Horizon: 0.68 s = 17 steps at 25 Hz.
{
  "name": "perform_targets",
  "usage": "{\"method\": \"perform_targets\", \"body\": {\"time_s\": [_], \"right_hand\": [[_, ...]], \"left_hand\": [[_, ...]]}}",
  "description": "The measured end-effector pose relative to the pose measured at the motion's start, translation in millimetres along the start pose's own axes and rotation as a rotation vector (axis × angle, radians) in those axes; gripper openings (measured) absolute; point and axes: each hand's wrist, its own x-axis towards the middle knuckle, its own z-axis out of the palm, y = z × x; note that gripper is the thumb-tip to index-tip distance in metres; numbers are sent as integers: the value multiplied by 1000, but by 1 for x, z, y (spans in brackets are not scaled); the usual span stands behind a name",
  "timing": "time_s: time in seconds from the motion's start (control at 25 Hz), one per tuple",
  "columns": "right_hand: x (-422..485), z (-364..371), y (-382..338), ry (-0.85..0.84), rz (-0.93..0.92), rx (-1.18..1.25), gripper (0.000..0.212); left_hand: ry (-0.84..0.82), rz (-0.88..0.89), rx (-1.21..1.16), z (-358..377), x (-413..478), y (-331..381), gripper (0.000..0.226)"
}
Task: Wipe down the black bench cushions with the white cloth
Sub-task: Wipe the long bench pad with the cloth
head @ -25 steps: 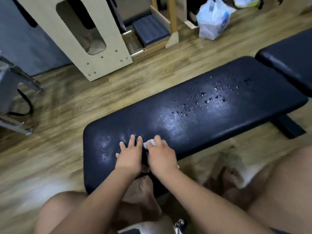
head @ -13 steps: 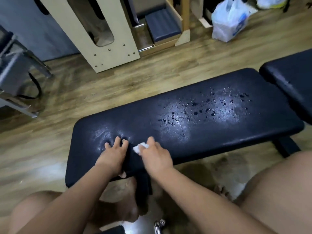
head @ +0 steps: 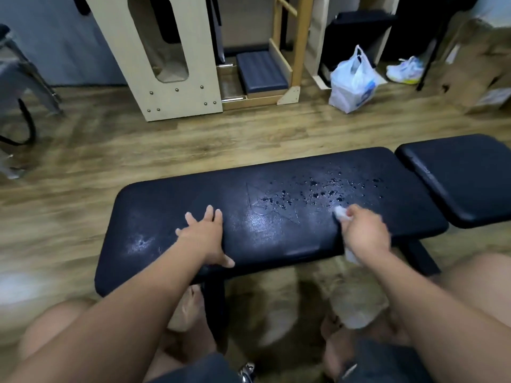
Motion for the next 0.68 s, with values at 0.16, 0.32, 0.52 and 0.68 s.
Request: {"method": "perform_targets", "body": {"time_s": [0.16, 0.32, 0.52, 0.68], "right_hand": [[-84, 45, -97, -146, -390, 50, 29], [-92, 53, -132, -294, -596, 55, 29], [3, 6, 5, -37, -205, 15, 26], [9, -14, 22, 60, -2, -5, 27]], "left_hand": [[-40, -40, -31, 4, 8, 14, 143], [-89, -97, -37, -3, 11, 14, 148], [-164, -128, -71, -10, 24, 14, 154], [-196, -152, -18, -15, 28, 23, 156]]}}
